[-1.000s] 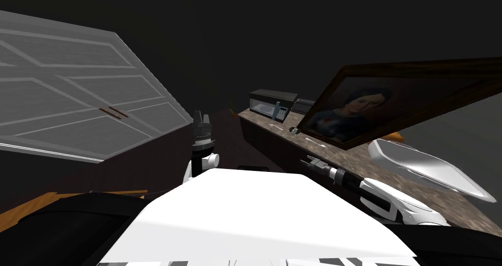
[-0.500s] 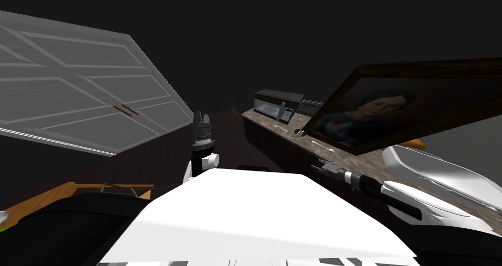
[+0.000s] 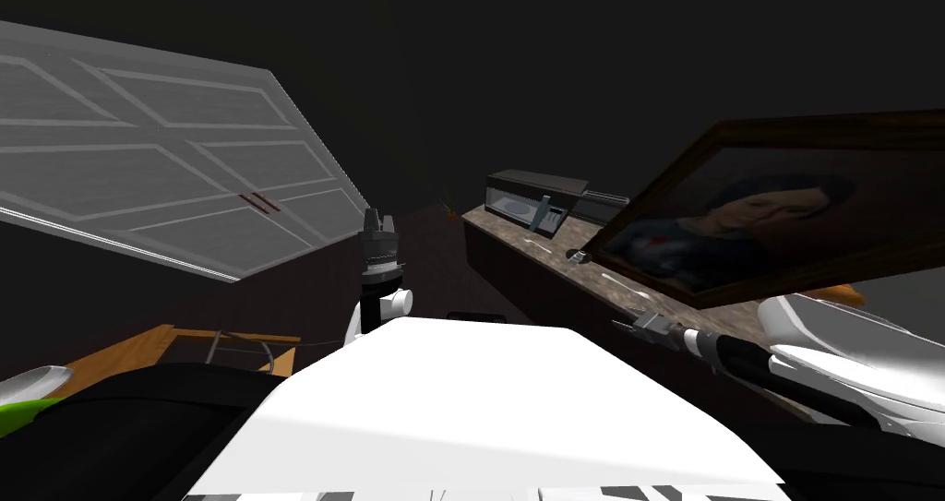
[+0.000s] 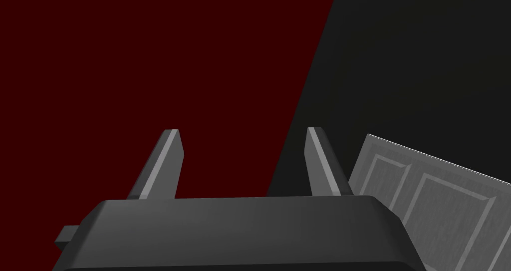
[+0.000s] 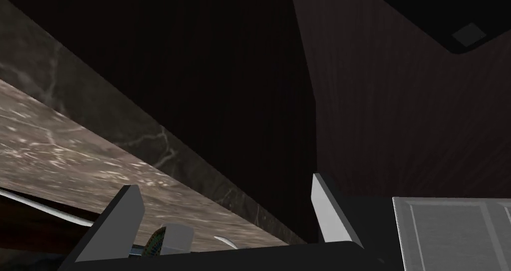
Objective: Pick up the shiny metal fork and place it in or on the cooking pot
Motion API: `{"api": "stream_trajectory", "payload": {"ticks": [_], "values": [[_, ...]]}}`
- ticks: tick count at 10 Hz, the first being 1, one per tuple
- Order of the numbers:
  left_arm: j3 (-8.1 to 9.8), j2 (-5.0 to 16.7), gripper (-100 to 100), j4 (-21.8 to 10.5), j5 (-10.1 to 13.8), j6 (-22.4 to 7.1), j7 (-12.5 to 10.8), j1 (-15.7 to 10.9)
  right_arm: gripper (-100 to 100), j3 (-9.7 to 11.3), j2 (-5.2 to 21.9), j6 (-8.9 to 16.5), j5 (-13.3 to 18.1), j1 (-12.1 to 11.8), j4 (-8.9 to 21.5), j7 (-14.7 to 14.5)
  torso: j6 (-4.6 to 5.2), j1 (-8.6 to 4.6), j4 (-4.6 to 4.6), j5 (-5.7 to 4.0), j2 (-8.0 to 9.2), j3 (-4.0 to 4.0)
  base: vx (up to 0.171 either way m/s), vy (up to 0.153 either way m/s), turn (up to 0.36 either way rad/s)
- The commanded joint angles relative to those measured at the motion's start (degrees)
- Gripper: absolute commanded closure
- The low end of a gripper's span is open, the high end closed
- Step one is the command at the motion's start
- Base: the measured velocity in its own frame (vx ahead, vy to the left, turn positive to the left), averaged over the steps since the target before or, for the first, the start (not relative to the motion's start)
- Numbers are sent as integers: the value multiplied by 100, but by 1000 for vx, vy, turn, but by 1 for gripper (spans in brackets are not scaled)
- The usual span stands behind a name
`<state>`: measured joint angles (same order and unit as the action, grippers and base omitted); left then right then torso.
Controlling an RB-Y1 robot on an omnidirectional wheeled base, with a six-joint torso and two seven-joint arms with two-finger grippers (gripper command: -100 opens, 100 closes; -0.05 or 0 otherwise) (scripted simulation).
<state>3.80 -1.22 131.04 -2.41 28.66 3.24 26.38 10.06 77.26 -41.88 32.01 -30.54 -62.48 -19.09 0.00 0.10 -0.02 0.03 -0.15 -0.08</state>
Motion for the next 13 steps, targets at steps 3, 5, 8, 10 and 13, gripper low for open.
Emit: {"api": "stream_trajectory", "payload": {"ticks": [3,5,8,10,13], "values": [[0,0,0,0,0,0,0,0,-100,201,487,169,354,-36,509,-115,-2,1,-3,1,-14,-8,83,24,182],[1,1,0,0,0,0,0,1,-100,290,669,213,498,-70,762,-171,0,-17,-5,-4,-21,-13,105,-22,143],[1,1,0,0,0,0,0,1,-100,410,799,271,651,-114,1008,-225,3,-16,-4,-6,-13,-8,86,-22,111],[1,1,0,0,0,0,0,1,-100,441,813,285,683,-125,1055,-235,1,-33,-4,-9,-18,-11,80,-67,85],[1,0,0,0,0,0,0,0,0,427,838,337,670,-198,999,-227,5,-14,2,-6,9,5,19,-13,11]]}}
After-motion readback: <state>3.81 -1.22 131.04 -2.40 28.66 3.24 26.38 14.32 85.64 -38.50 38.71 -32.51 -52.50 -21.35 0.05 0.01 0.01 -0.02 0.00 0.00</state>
